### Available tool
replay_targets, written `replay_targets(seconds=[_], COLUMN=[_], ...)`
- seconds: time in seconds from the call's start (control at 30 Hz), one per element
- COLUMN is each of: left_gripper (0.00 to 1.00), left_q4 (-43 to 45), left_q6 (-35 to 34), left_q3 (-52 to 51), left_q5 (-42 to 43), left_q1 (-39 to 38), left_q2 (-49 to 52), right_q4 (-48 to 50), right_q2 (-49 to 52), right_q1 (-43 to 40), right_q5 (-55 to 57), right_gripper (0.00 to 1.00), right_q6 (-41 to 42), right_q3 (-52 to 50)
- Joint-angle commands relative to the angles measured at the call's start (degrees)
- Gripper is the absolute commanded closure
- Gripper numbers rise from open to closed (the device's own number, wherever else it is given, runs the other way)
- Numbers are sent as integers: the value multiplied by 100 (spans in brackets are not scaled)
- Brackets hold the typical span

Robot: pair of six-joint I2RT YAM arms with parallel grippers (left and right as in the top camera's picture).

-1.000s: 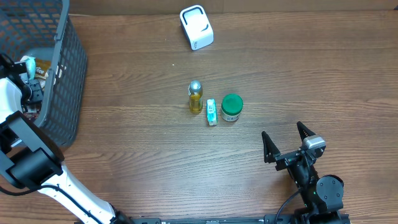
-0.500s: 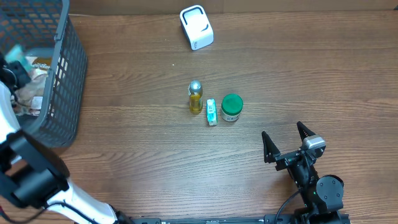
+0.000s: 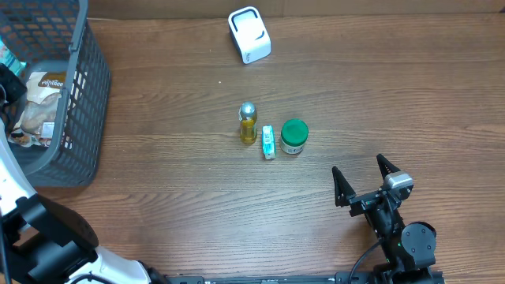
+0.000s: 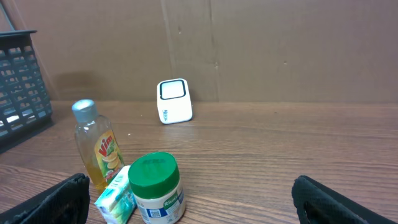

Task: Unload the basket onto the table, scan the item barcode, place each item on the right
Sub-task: 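Grasp the mint-green wet-wipes pack in the basket with the left gripper, then carry the wet-wipes pack out of the basket toward the table center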

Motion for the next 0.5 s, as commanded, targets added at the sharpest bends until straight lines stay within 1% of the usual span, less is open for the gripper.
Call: replay_targets(seconds=[0.0,0.1,0.27,0.4,0.47], left_gripper=[96,96,95,96,96], left_q4=[83,72,-118,-673,-1051], left_q6=[-472,-765,-861,-968,-1303], left_q3=[98,98,98,98,98], left_q5=[190,203,210,205,234], left_q1=[-127,-284,-706,-1283,-1593], left_q2=[-951,-1631,-2334,-2719,-2771], right_q4=[20,20,20,20,20], right_q2=[-46,-46,-46,-46,-46], right_q1=[28,28,28,28,28], right_q5=[39,39,39,39,39], right_gripper=[0,0,0,0,0], right_q6=[-26,-26,-24,-24,-24], right_q3=[-59,-59,-59,-59,-59])
